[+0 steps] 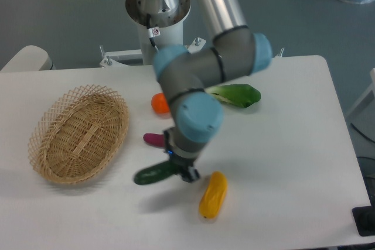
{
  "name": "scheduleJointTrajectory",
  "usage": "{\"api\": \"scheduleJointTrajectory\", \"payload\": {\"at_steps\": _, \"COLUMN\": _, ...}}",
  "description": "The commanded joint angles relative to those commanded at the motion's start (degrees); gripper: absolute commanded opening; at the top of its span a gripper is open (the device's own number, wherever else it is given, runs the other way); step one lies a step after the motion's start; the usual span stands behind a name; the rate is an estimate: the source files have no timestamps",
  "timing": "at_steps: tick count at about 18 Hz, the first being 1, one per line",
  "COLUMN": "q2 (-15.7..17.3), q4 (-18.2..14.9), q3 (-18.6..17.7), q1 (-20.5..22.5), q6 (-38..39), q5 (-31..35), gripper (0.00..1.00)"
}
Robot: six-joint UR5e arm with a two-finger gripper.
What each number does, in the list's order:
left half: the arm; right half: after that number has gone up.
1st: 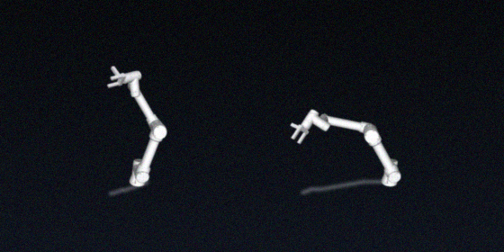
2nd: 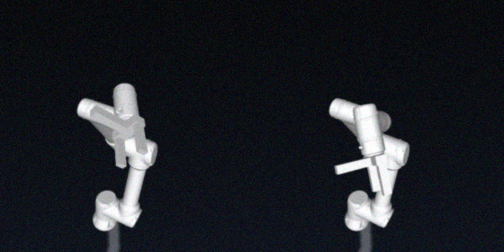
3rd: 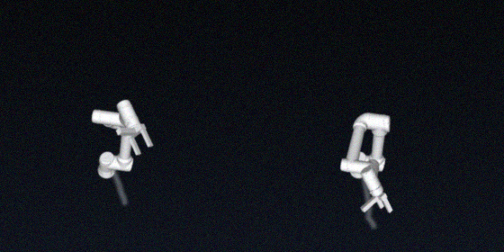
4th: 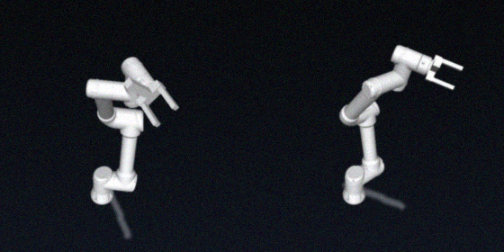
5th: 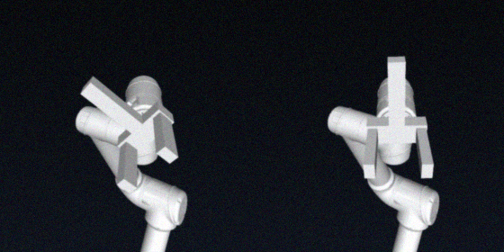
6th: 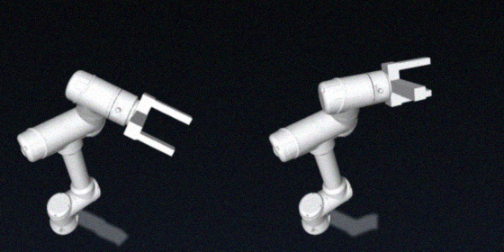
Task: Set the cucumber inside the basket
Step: 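Lift the cucumber and carry it over the wicker basket, then lower the cucumber into the basket and open the gripper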
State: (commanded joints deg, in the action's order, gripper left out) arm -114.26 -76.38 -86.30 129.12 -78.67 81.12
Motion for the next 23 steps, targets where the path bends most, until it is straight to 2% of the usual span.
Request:
{"api": "scheduleJointTrajectory", "payload": {"at_steps": 5, "q2": 4.3, "q4": 0.9, "q3": -6.4, "q1": -5.3, "q6": 3.8, "q5": 0.3, "gripper": 0.11}}
{"api": "scheduleJointTrajectory", "payload": {"at_steps": 8, "q2": 5.3, "q4": 1.8, "q3": -9.2, "q1": -8.5, "q6": 8.1, "q5": 0.5, "gripper": 0.12}}
{"api": "scheduleJointTrajectory", "payload": {"at_steps": 11, "q2": 4.8, "q4": 3.1, "q3": -10.2, "q1": -11.9, "q6": 13.3, "q5": 0.8, "gripper": 0.15}}
{"api": "scheduleJointTrajectory", "payload": {"at_steps": 16, "q2": 1.6, "q4": 7.6, "q3": -10.3, "q1": -15.9, "q6": 19.1, "q5": 0.8, "gripper": 0.17}}
{"api": "scheduleJointTrajectory", "payload": {"at_steps": 18, "q2": 0.6, "q4": 8.0, "q3": -10.4, "q1": -16.4, "q6": 18.9, "q5": 0.8, "gripper": 0.29}}
{"api": "scheduleJointTrajectory", "payload": {"at_steps": 19, "q2": 0.5, "q4": 7.9, "q3": -10.4, "q1": -16.4, "q6": 18.8, "q5": 0.7, "gripper": 0.39}}
{"api": "scheduleJointTrajectory", "payload": {"at_steps": 20, "q2": 0.5, "q4": 7.9, "q3": -10.5, "q1": -16.4, "q6": 18.8, "q5": 0.7, "gripper": 0.53}}
{"api": "scheduleJointTrajectory", "payload": {"at_steps": 22, "q2": 0.5, "q4": 8.1, "q3": -10.9, "q1": -16.4, "q6": 18.9, "q5": 0.8, "gripper": 1.00}}
{"api": "scheduleJointTrajectory", "payload": {"at_steps": 23, "q2": 0.5, "q4": 8.3, "q3": -11.0, "q1": -16.4, "q6": 18.9, "q5": 1.0, "gripper": 1.00}}
